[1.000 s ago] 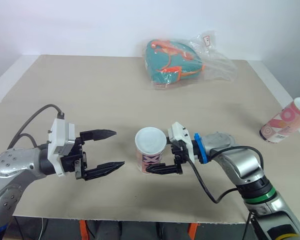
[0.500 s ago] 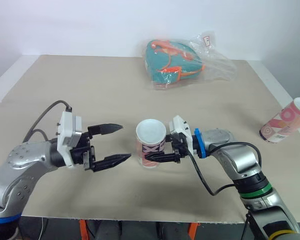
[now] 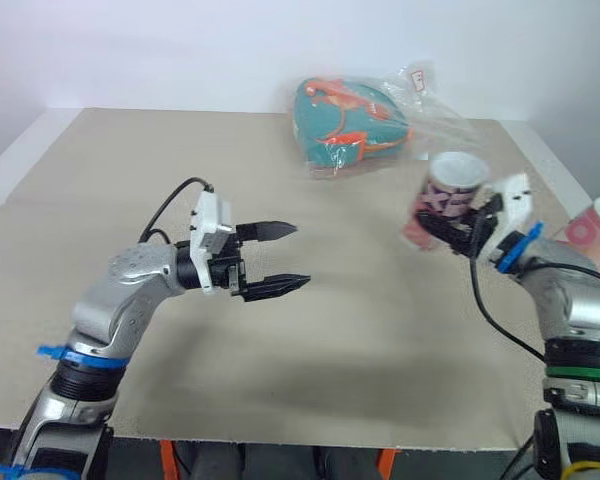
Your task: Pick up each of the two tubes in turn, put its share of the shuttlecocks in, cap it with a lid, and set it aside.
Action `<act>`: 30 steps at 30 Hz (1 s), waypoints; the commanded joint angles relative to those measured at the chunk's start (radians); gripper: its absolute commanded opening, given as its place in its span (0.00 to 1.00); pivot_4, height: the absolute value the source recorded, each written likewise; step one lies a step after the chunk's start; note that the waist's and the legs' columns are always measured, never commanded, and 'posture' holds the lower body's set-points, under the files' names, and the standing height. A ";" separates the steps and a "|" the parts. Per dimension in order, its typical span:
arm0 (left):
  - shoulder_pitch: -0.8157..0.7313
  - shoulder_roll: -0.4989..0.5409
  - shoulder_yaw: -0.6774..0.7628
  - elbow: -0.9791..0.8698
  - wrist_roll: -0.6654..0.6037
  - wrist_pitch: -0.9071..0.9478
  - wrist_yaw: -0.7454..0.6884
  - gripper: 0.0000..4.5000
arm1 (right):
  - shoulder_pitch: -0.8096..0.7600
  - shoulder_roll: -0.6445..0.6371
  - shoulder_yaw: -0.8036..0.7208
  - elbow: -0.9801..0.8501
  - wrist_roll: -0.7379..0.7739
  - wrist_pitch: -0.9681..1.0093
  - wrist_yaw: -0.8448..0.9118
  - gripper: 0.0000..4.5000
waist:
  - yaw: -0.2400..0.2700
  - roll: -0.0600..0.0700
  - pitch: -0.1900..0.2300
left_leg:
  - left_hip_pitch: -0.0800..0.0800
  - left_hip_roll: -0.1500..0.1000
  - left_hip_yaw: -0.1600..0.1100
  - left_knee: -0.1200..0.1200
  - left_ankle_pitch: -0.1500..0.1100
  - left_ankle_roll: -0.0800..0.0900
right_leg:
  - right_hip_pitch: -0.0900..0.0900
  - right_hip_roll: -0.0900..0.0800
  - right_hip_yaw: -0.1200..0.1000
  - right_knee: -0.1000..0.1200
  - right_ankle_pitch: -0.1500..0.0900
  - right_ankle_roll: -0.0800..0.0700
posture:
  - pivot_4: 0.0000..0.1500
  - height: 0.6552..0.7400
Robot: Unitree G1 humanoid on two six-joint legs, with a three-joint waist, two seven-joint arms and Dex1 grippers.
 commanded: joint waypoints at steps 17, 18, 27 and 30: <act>-0.037 -0.072 -0.009 0.084 0.079 -0.084 -0.041 1.00 | 0.010 -0.010 -0.123 0.141 0.049 -0.035 -0.088 0.89 | -0.014 0.003 0.000 | 0.002 0.000 0.001 0.001 0.001 0.000 | 0.002 0.000 0.002 0.000 0.002 0.001 | 1.00 1.00; -0.036 -0.071 -0.007 0.083 0.079 -0.084 -0.040 1.00 | 0.012 -0.011 -0.121 0.138 0.054 -0.032 -0.085 0.95 | -0.014 0.003 0.000 | 0.002 0.000 0.001 0.001 0.001 0.000 | 0.002 0.000 0.002 0.000 0.002 0.002 | 1.00 1.00; -0.032 -0.050 -0.013 0.086 0.089 -0.087 -0.068 1.00 | 0.049 -0.041 -0.068 0.122 0.015 0.002 -0.074 0.99 | -0.014 0.003 0.000 | 0.002 0.000 0.001 0.001 0.001 0.000 | 0.002 0.000 0.002 0.000 0.002 0.002 | 1.00 1.00; -0.031 -0.044 -0.011 0.089 0.087 -0.086 -0.076 1.00 | 0.083 -0.058 -0.055 0.097 0.001 -0.001 -0.052 0.99 | -0.014 0.003 0.000 | 0.002 0.000 0.001 0.001 0.001 0.000 | 0.002 0.000 0.002 0.000 0.002 0.002 | 1.00 1.00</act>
